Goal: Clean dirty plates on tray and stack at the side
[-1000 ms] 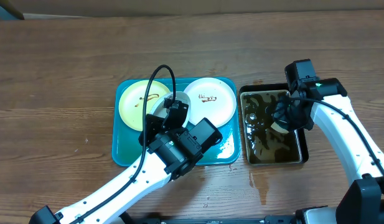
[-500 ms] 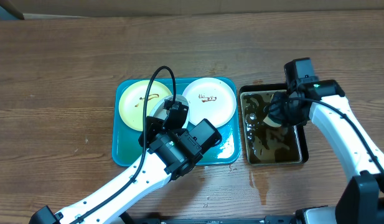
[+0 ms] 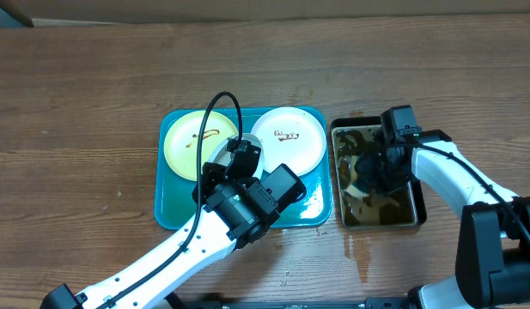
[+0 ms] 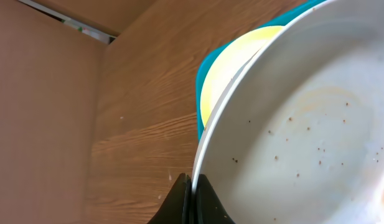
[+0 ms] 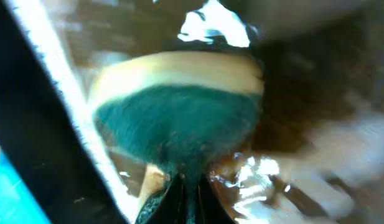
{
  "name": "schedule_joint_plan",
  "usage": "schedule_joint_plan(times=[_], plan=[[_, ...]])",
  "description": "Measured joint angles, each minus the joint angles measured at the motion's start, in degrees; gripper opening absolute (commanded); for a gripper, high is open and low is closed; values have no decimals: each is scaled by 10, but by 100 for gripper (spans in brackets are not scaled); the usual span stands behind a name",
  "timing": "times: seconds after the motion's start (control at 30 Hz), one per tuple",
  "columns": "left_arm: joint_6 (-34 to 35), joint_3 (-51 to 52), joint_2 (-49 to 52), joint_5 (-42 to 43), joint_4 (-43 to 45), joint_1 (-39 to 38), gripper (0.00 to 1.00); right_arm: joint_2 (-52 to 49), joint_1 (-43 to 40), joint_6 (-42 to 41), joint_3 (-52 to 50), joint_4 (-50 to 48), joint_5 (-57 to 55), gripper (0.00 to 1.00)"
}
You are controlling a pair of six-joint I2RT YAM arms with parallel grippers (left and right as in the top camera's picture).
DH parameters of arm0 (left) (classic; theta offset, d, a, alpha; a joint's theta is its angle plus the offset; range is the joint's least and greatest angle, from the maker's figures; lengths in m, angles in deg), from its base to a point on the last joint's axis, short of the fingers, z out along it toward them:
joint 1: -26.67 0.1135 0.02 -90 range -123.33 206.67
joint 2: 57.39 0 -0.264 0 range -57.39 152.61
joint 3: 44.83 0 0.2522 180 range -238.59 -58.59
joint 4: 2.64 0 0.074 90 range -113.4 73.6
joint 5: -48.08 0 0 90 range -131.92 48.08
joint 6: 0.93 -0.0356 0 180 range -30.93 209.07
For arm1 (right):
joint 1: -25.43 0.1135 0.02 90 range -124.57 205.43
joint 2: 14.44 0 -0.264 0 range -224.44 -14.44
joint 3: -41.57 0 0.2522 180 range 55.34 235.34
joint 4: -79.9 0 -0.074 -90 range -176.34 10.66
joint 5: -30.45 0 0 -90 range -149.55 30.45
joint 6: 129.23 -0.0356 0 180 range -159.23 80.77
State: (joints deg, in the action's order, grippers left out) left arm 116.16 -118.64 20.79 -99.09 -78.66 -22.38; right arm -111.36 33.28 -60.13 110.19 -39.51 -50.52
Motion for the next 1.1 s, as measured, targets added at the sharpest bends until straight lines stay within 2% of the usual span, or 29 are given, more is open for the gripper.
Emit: schedule_joint_plan(times=[0.13, 0.27, 0.37, 0.57, 0.7, 0.83, 0.93, 1.1], plan=[[0, 0, 0, 4, 0, 0, 4, 0, -13, -60, -1, 11, -35, 4], [0, 0, 0, 5, -1, 0, 4, -1, -19, 13, -2, -47, 69, 4], [0, 0, 0, 6, -1, 0, 4, -2, -10, 43, -2, -38, 111, 4], [3, 0, 0, 9, -1, 0, 4, -2, -7, -18, -2, 1, 40, 4], [7, 0, 0, 9, -1, 0, 4, -2, -7, 11, -2, 3, 40, 4], [12, 0, 0, 9, -1, 0, 4, -2, -7, -28, -2, 20, -2, 4], [13, 0, 0, 9, -1, 0, 4, -2, -7, 5, -2, 3, 22, 4], [14, 0, 0, 10, -1, 0, 4, -2, -7, -5, -2, 10, 14, 4]])
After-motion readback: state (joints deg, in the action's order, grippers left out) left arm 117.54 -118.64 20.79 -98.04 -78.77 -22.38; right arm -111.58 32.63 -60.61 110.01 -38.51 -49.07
